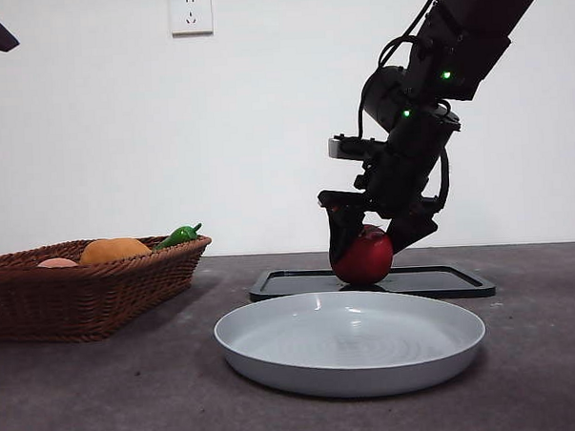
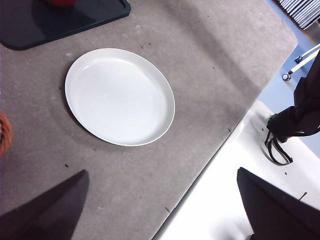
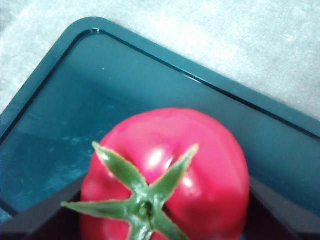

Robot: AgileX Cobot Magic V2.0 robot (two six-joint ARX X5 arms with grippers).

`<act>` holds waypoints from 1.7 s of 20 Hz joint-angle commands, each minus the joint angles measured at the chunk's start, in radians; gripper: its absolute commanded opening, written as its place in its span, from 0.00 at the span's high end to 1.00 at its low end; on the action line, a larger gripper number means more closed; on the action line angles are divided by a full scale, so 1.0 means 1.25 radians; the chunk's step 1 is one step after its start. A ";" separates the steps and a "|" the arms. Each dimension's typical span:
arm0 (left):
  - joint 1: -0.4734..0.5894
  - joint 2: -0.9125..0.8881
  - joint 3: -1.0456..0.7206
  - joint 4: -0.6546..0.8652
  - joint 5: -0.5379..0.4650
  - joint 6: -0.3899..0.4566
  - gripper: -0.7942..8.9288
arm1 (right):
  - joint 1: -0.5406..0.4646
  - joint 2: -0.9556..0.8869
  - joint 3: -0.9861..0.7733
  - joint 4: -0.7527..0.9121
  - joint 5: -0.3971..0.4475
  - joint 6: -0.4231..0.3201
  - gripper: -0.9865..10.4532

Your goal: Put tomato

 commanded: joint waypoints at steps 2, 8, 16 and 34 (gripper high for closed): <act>-0.003 0.005 0.013 0.003 0.007 0.016 0.44 | 0.007 0.022 0.017 -0.011 -0.006 -0.003 0.53; -0.003 0.005 0.013 0.003 0.007 0.016 0.44 | 0.007 -0.048 0.017 -0.039 -0.006 -0.003 0.48; -0.003 0.005 0.013 0.004 0.007 0.016 0.44 | 0.007 -0.203 0.017 -0.197 -0.024 -0.004 0.45; -0.003 0.005 0.013 0.004 0.007 0.016 0.44 | 0.037 -0.858 -0.170 -0.538 -0.107 -0.008 0.45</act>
